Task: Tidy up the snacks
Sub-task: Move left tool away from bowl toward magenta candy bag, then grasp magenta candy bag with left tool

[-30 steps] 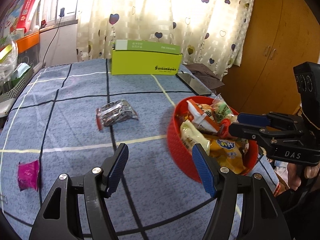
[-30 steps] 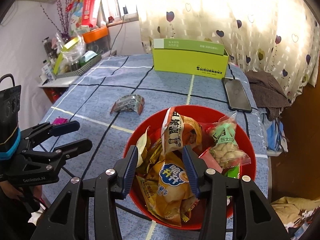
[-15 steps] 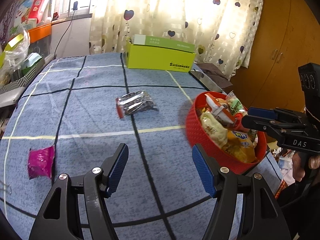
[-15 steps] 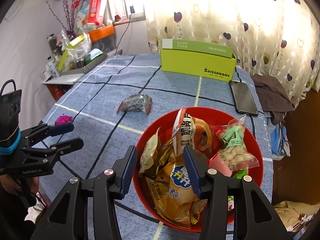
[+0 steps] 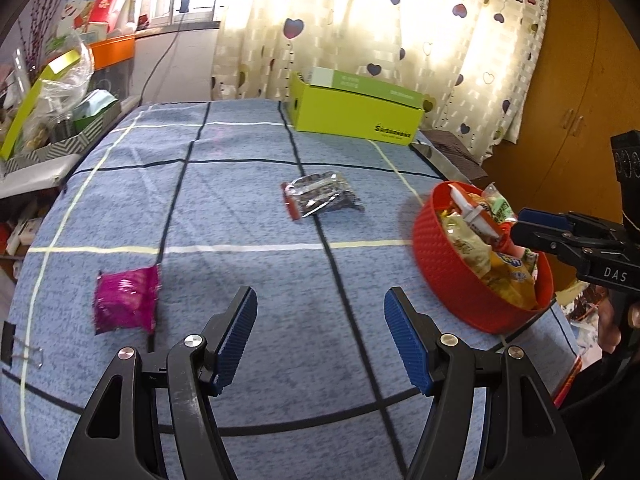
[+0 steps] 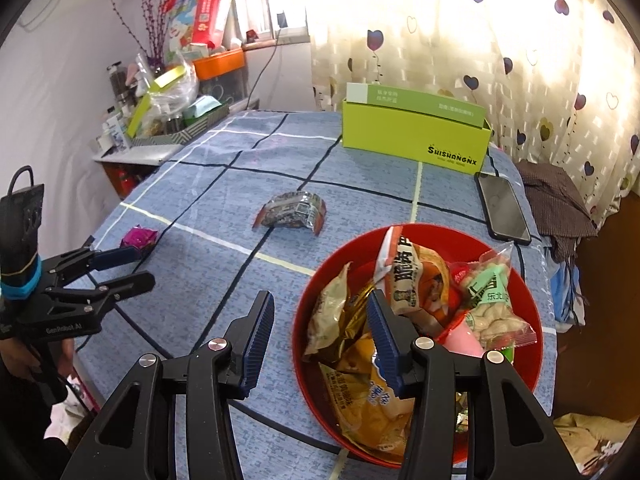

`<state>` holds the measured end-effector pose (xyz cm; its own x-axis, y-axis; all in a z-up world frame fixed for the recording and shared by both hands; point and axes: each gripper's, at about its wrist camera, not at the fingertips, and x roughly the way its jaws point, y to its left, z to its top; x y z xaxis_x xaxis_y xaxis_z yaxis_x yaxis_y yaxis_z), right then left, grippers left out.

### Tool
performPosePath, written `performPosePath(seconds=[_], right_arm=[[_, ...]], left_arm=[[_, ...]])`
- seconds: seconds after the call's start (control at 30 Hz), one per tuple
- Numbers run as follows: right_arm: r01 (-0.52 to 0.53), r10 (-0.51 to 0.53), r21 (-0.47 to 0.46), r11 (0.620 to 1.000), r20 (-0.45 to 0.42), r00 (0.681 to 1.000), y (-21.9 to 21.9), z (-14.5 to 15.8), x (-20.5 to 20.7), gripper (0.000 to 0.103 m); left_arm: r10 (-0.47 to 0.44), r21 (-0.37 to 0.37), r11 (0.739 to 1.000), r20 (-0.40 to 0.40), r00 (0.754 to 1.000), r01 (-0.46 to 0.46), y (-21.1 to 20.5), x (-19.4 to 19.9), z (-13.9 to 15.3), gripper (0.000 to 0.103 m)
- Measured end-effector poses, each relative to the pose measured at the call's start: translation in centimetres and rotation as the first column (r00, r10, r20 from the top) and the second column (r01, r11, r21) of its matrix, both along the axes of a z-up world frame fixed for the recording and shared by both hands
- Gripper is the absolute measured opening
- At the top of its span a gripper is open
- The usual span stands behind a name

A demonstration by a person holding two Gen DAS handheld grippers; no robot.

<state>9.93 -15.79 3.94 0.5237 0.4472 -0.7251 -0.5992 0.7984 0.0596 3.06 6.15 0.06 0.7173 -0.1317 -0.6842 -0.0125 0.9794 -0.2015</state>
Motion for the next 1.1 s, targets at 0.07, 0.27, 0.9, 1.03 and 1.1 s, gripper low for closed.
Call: performPosePath(seconds=[0.07, 0.27, 0.9, 1.03, 1.1], right_arm=[[-0.001, 0.001, -0.002, 1.000, -0.001, 1.000, 0.2, -0.1, -0.1, 0.047], [-0.016, 0.016, 0.002, 1.000, -0.002, 1.000, 0.8, -0.3, -0.8, 0.047], [-0.054, 0.054, -0.020, 0.998, -0.001, 0.999, 2.6, -0.9, -1.5, 0.047], [-0.057, 0.057, -0.023, 0.998, -0.004, 0.998, 2.9, -1.0, -1.4, 0.047], [-0.059, 0.059, -0.025, 0.998, -0.003, 0.998, 2.9, -1.0, -1.3, 0.047]], left_arm=[[0.016, 0.006, 1.000, 0.005, 1.000, -0.016, 0.8, -0.4, 0.0, 0.067], [0.122, 0.018, 0.992, 0.000, 0.993, -0.122, 5.2, -1.8, -0.4, 0.067], [0.264, 0.009, 0.964, -0.115, 0.958, -0.265, 11.2, 0.1, -5.0, 0.067], [0.183, -0.041, 0.981, -0.106, 0.977, -0.189, 10.1, 0.2, -4.9, 0.067], [0.108, -0.057, 0.992, -0.084, 0.991, -0.113, 8.8, -0.1, -4.3, 0.067]])
